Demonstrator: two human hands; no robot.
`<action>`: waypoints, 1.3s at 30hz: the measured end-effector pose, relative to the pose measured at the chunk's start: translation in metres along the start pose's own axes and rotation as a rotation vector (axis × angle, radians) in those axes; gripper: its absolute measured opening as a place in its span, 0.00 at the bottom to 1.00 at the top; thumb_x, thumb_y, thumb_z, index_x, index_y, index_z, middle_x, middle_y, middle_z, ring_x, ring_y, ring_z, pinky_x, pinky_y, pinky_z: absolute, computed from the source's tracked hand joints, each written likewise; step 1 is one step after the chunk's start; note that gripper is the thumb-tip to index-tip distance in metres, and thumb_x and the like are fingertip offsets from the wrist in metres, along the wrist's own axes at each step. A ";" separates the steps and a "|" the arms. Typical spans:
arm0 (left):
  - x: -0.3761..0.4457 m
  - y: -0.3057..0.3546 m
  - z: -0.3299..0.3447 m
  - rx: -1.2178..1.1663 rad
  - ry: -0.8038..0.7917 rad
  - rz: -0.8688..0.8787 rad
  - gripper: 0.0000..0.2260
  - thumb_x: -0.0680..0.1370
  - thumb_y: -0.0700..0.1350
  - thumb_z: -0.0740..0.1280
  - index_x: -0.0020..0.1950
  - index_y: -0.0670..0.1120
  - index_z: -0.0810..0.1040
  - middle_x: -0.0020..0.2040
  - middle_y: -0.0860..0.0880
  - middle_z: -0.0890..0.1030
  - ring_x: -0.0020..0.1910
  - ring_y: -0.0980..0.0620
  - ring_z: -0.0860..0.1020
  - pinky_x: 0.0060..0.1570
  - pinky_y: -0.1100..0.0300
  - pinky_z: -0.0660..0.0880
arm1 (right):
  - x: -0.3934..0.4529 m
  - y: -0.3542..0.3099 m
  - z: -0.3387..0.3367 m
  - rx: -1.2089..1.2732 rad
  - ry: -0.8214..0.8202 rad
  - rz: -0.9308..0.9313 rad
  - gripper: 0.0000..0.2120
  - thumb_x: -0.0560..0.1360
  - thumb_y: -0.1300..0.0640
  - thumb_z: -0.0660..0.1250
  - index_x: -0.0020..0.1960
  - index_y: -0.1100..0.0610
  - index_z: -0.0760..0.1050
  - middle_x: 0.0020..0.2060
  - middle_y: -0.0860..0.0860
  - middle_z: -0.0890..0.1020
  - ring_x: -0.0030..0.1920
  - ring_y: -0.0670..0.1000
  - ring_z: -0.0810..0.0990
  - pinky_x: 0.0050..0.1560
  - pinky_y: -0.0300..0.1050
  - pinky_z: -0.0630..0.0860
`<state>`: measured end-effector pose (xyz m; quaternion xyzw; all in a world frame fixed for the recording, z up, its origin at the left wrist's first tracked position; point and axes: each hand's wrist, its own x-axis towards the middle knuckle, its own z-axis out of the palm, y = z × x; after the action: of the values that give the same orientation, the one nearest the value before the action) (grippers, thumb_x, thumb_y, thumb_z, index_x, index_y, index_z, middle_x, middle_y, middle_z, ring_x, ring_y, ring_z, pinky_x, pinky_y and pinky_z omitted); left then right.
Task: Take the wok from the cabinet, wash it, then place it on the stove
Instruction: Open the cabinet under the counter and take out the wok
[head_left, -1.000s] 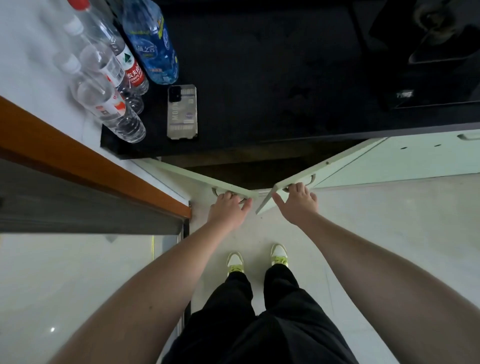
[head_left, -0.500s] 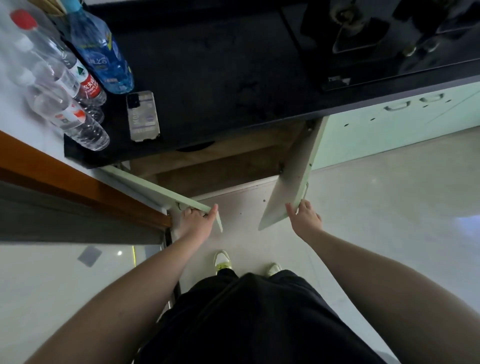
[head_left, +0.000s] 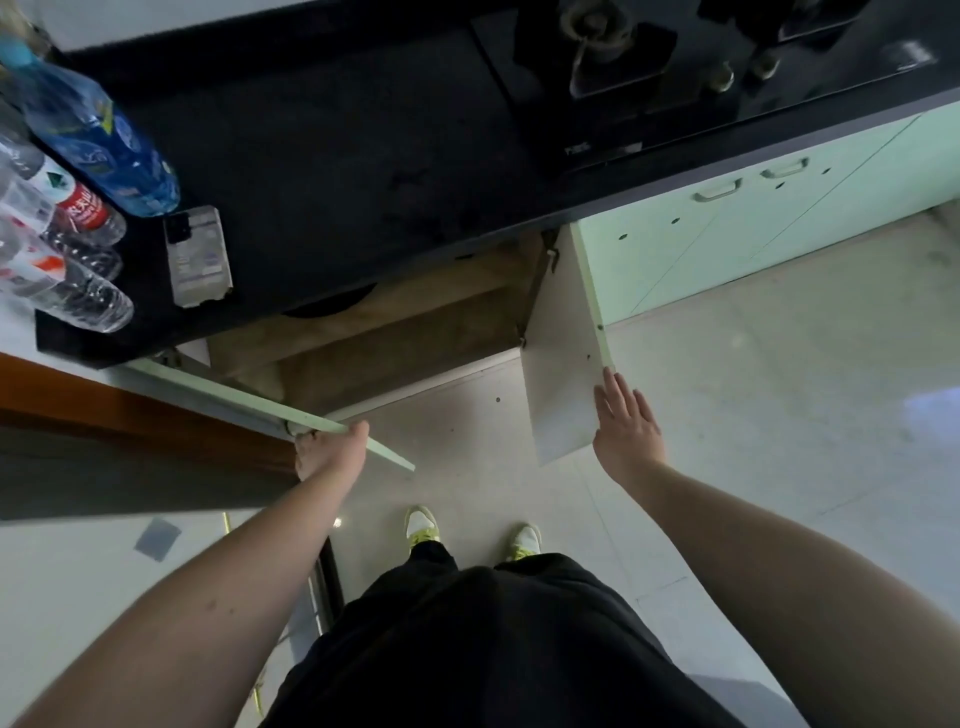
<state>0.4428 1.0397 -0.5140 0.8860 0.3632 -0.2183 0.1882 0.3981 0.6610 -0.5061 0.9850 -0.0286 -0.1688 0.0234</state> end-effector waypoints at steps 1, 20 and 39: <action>-0.001 0.000 0.000 -0.027 -0.004 -0.022 0.33 0.74 0.61 0.59 0.69 0.36 0.71 0.67 0.38 0.71 0.62 0.40 0.73 0.59 0.48 0.73 | 0.000 0.008 -0.001 -0.057 0.001 -0.028 0.31 0.79 0.58 0.52 0.79 0.59 0.44 0.78 0.51 0.37 0.78 0.49 0.37 0.74 0.46 0.34; -0.027 -0.048 -0.012 -0.226 -0.134 0.020 0.28 0.77 0.56 0.61 0.71 0.41 0.67 0.63 0.42 0.72 0.57 0.43 0.74 0.61 0.45 0.73 | 0.026 0.018 -0.027 -0.495 -0.322 0.019 0.29 0.81 0.54 0.47 0.79 0.59 0.44 0.77 0.64 0.49 0.77 0.63 0.45 0.76 0.56 0.42; -0.042 -0.133 -0.023 0.108 0.088 0.234 0.34 0.78 0.44 0.68 0.79 0.46 0.53 0.79 0.39 0.46 0.56 0.42 0.80 0.52 0.54 0.78 | -0.017 -0.222 -0.042 -0.294 -0.173 -0.547 0.29 0.80 0.50 0.52 0.78 0.59 0.51 0.77 0.57 0.56 0.77 0.58 0.49 0.77 0.54 0.47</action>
<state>0.3252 1.1154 -0.4964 0.9399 0.2529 -0.1751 0.1482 0.4070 0.8845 -0.4738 0.9242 0.2598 -0.2545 0.1168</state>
